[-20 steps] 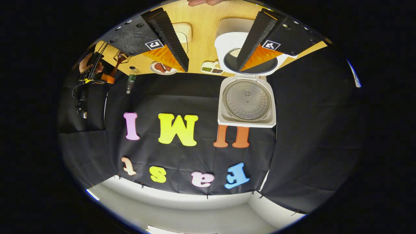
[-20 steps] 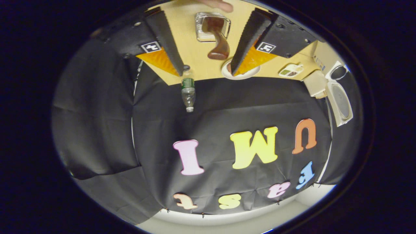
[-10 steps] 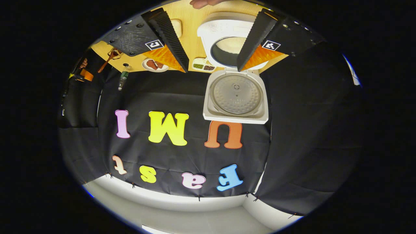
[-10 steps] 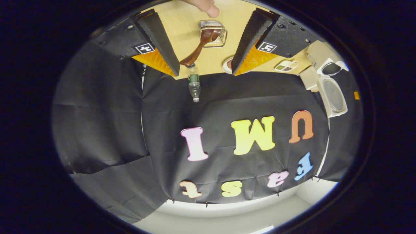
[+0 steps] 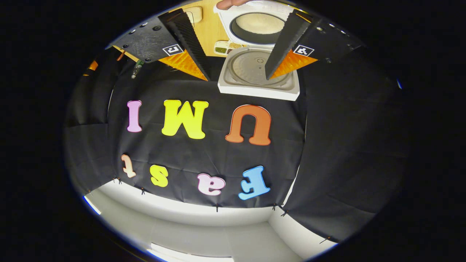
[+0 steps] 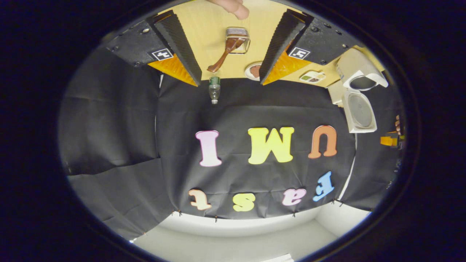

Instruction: Close the left gripper, press the button to open the rice cooker; take a wooden spoon from the chopstick holder with the right hand, scoop a spoonful of rice and pour it into the rice cooker, then put the wooden spoon back into the chopstick holder.

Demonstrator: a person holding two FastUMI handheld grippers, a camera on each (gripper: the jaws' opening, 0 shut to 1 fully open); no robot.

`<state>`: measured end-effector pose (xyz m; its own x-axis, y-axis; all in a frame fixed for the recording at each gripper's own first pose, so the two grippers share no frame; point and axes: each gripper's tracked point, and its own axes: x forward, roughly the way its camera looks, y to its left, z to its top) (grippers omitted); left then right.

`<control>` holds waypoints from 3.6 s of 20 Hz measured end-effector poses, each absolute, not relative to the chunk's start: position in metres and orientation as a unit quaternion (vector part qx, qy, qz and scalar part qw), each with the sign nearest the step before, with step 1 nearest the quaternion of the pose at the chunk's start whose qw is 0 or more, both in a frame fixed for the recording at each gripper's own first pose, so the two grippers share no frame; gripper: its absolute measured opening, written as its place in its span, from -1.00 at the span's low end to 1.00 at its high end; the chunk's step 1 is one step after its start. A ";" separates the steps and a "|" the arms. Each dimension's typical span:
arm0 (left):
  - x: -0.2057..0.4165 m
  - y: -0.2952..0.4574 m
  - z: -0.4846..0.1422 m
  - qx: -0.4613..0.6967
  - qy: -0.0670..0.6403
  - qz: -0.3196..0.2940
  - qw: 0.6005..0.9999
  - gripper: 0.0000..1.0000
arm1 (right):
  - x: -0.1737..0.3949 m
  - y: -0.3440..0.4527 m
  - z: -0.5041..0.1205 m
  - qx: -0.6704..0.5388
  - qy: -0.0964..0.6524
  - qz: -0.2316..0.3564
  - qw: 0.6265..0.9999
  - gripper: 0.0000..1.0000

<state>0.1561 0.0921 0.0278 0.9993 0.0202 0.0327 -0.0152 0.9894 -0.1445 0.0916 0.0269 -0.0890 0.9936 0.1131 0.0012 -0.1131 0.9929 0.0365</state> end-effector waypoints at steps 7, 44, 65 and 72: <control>0.217 0.109 0.065 -0.042 -0.037 0.007 0.998 0.87 | 0.081 0.056 -0.095 0.040 0.008 0.084 0.996 0.99; 0.277 0.157 -0.038 -0.014 0.143 0.091 0.985 0.93 | 0.007 0.063 -0.099 -0.005 -0.006 0.052 0.999 0.98; 0.161 0.121 -0.205 -0.027 0.254 0.072 0.964 0.92 | -0.053 0.053 -0.114 -0.004 -0.029 0.059 0.998 0.98; 0.142 0.116 -0.206 -0.023 0.260 0.076 0.962 0.92 | -0.066 0.054 -0.131 0.019 -0.006 0.073 0.997 0.99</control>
